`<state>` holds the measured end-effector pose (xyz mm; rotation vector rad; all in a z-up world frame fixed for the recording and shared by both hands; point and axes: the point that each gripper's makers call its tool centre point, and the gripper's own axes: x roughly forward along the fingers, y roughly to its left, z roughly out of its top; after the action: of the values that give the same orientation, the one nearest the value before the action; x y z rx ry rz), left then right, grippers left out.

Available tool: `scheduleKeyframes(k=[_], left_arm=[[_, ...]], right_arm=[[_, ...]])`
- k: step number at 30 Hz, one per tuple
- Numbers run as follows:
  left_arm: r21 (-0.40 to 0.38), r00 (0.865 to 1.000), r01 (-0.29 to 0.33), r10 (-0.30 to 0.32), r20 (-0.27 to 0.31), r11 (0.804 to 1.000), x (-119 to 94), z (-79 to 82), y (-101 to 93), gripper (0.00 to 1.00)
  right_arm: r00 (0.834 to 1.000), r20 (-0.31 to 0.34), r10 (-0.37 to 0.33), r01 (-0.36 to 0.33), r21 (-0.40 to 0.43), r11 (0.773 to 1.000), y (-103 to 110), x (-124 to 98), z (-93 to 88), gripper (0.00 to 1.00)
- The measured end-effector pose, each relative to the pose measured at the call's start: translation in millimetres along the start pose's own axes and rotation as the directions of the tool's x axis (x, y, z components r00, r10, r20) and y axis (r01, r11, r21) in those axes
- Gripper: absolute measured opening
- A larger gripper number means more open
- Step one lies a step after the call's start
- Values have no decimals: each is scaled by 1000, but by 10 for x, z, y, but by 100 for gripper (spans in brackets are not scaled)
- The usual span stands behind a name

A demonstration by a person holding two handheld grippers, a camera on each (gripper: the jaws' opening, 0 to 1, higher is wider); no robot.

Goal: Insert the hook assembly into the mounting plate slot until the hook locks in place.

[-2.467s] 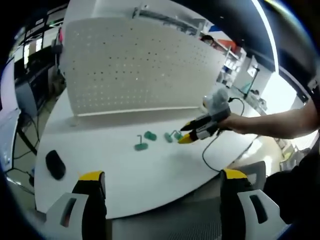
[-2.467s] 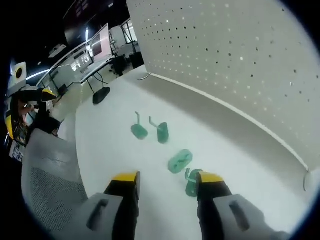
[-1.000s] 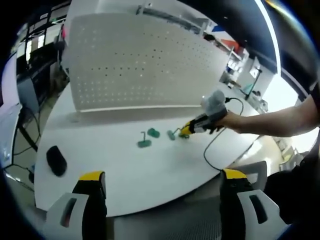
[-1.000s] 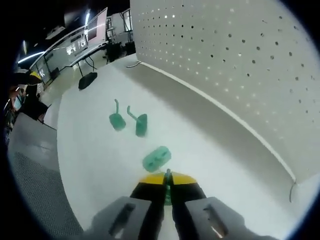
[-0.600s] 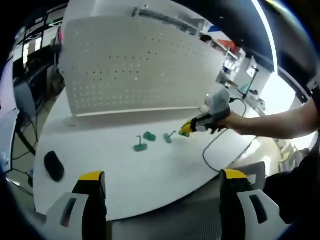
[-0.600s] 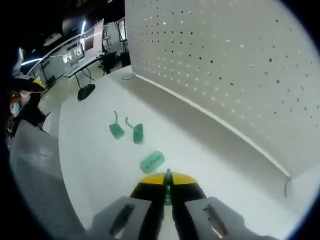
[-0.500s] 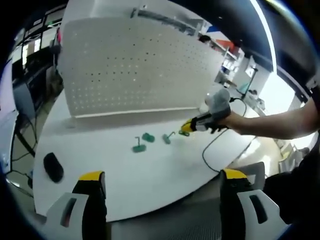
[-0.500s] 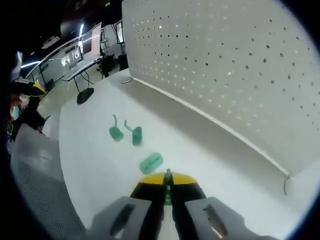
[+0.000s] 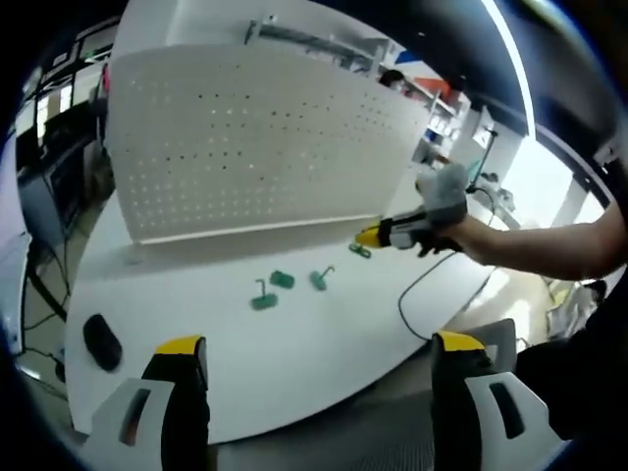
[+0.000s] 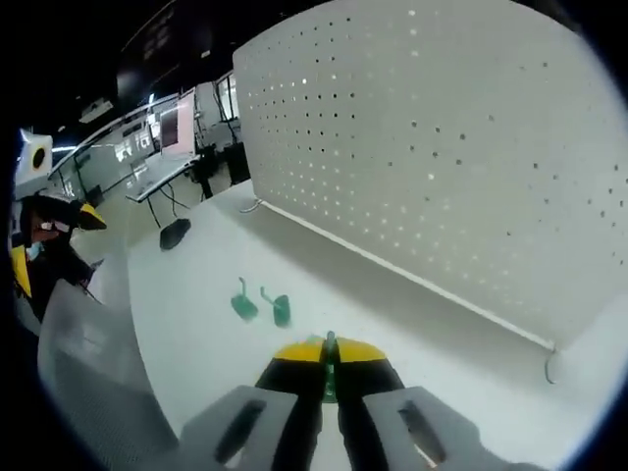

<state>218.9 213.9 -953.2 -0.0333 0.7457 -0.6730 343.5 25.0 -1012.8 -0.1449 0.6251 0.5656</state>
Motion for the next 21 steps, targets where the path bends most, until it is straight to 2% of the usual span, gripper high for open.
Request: scheduleKeyframes(k=[4, 8, 13, 19, 21], left_arm=[[-19, 1000, 22, -22, 10, 1000, 46, 76, -56, 96], [-13, 1000, -1, 1, 10, 1000, 87, 165, -30, 95], [-50, 1000, 4, -3, 26, 999, 132, 281, -28, 92], [-126, 998, 37, -29, 60, 991, 197, 405, -104, 87], [-155, 997, 48, -37, 72, 987, 216, 433, -137, 84]], right_arm=[[998, 66, 7, -8, 9, 1000, 53, -124, 250, 0], [989, 143, 24, -30, 39, 999, 158, -264, 488, 0], [967, 248, 54, -82, 102, 991, 409, -436, 735, 0], [944, 319, 88, -149, 172, 974, 736, -596, 872, 0], [935, 337, 112, -189, 206, 960, 867, -622, 902, 0]])
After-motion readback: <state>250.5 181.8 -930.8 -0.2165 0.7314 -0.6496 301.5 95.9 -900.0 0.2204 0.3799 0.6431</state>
